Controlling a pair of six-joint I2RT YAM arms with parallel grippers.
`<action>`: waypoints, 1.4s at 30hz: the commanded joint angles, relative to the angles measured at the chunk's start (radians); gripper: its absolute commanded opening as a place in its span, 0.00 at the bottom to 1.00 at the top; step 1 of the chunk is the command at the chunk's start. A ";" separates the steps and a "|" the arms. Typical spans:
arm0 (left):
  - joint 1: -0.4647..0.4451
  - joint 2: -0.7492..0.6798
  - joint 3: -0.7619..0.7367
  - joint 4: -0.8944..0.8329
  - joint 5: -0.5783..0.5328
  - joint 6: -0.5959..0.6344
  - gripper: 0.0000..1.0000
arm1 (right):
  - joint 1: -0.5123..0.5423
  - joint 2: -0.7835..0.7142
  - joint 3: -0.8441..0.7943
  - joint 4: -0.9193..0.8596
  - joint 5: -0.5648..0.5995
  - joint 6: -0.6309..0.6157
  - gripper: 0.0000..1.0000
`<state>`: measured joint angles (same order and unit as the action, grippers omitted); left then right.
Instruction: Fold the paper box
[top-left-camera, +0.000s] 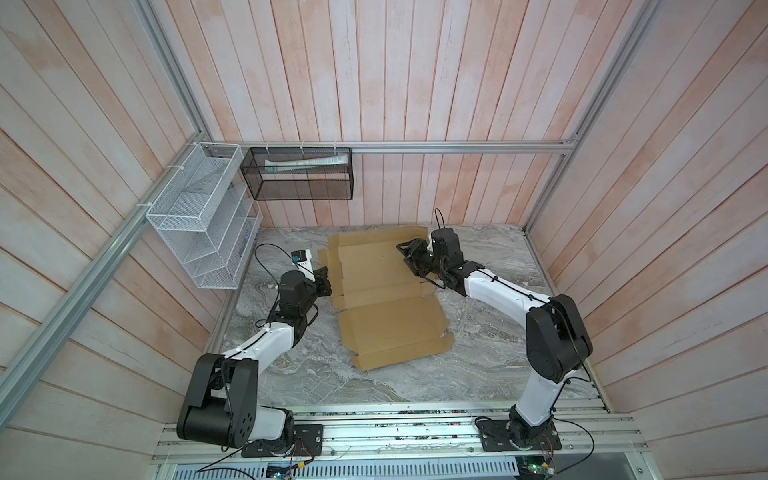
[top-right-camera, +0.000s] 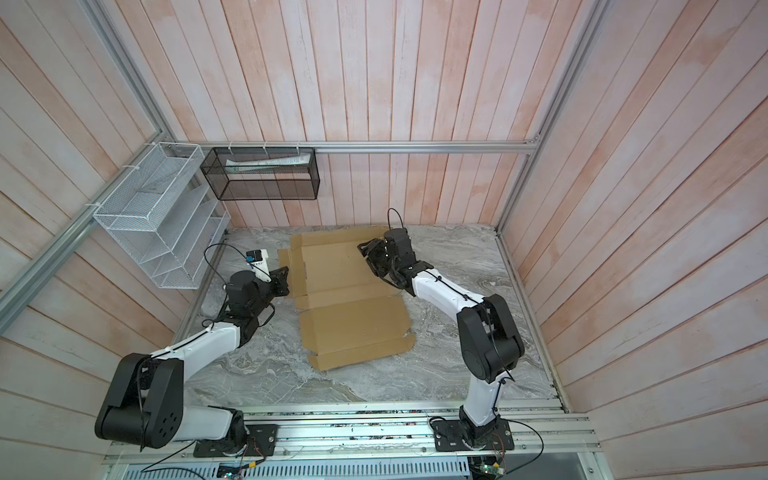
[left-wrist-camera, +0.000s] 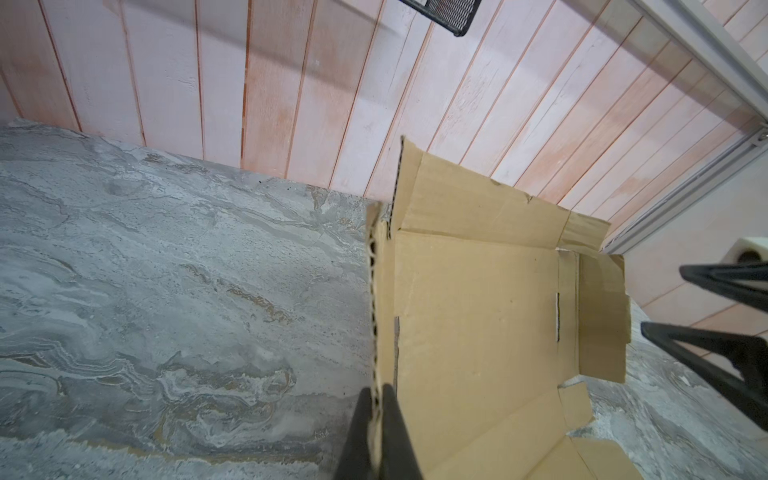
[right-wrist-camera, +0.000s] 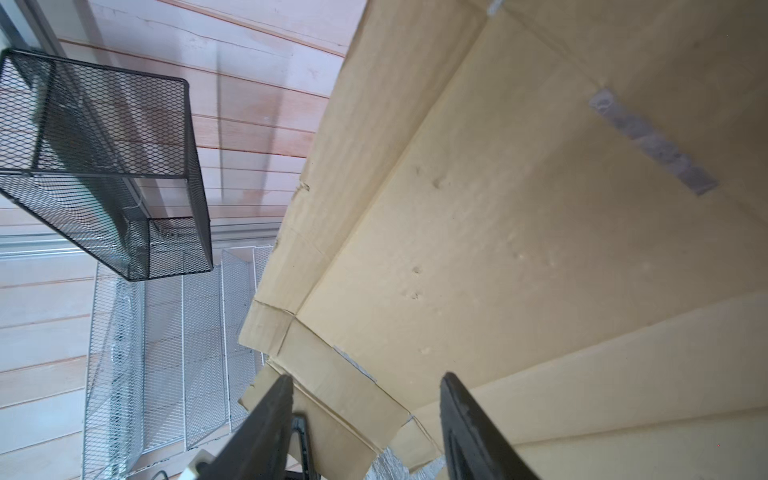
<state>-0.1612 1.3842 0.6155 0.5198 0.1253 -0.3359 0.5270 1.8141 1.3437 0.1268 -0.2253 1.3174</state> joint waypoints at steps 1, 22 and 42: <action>-0.012 -0.035 -0.052 0.126 -0.034 0.031 0.00 | 0.000 0.029 0.040 0.027 0.041 0.051 0.59; -0.113 -0.097 -0.219 0.399 -0.111 0.153 0.00 | -0.036 0.072 0.165 -0.042 0.107 0.239 0.60; -0.164 -0.132 -0.309 0.543 -0.173 0.253 0.00 | -0.039 0.100 0.279 -0.189 0.106 0.316 0.60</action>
<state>-0.3126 1.2724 0.3210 0.9989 -0.0341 -0.1226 0.4900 1.8992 1.5833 -0.0200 -0.1318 1.6234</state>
